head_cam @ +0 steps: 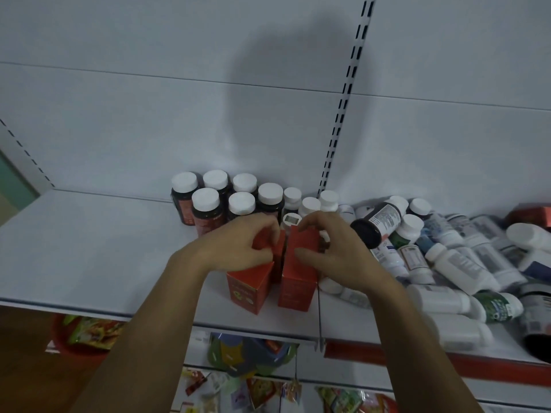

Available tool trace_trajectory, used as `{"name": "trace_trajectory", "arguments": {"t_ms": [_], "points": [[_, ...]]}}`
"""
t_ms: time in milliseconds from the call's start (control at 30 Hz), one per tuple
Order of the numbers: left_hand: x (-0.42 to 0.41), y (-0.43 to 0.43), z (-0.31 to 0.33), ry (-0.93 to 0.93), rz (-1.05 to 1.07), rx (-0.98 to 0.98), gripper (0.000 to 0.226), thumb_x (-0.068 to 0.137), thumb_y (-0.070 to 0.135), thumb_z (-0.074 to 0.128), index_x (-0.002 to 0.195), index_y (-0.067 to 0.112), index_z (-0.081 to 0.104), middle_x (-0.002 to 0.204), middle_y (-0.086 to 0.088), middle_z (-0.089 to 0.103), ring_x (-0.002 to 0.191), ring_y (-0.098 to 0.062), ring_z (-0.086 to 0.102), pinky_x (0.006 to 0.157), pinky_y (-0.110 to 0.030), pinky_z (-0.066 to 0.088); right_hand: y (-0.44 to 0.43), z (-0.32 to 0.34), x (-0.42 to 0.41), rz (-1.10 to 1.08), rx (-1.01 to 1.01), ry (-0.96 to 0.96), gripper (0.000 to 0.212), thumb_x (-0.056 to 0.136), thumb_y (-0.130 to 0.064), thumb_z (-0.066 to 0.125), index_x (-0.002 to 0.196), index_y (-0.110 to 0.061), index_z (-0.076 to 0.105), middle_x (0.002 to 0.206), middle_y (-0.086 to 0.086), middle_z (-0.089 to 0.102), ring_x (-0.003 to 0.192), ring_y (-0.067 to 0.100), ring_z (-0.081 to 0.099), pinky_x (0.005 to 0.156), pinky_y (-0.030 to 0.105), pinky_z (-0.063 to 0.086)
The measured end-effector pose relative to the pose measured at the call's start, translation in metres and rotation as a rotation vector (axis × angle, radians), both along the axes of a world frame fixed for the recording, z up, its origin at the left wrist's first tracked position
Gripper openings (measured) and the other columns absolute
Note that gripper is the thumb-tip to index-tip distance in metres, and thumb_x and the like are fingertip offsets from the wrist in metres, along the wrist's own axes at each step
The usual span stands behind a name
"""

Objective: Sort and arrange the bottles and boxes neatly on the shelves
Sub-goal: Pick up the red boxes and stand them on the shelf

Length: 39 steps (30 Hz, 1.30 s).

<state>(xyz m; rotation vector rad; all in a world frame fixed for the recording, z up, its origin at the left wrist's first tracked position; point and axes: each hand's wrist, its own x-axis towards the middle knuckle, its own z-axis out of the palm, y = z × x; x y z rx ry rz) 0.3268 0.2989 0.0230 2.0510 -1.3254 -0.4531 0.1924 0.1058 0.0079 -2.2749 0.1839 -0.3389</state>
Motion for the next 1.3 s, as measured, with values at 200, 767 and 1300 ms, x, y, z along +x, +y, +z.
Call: {"name": "trace_trajectory", "arguments": {"t_ms": [200,767,1300], "points": [[0.0,0.022,-0.007,0.064,-0.089,0.232,0.099,0.048,0.055,0.093,0.13,0.057,0.036,0.134,0.031,0.032,0.115,0.007,0.051,0.091,-0.023,0.053,-0.003,0.002,-0.011,0.176,-0.23,0.237,0.08,0.053,-0.058,0.086,0.119,-0.049,0.041,0.125,-0.02,0.036,0.115,0.009,0.036,0.087,0.024,0.039],[-0.034,-0.007,-0.038,-0.119,0.28,-0.047,0.096,0.055,0.058,0.067,0.143,0.05,0.028,0.151,0.013,0.018,0.13,-0.021,0.046,0.099,-0.044,0.051,-0.01,0.004,-0.023,0.066,-0.199,0.13,0.103,0.056,-0.058,0.086,0.144,-0.041,0.036,0.14,-0.016,0.035,0.121,0.011,0.048,0.098,0.036,0.051],[-0.071,-0.106,0.043,-0.359,0.321,0.101,0.071,0.088,0.046,0.067,0.15,0.025,0.04,0.152,0.002,0.04,0.143,-0.022,0.033,0.114,-0.053,0.033,-0.141,0.019,-0.128,-0.325,-0.447,0.26,0.077,0.075,-0.051,0.081,0.14,-0.036,0.044,0.139,-0.004,0.048,0.123,0.024,0.044,0.096,0.04,0.044]]}}
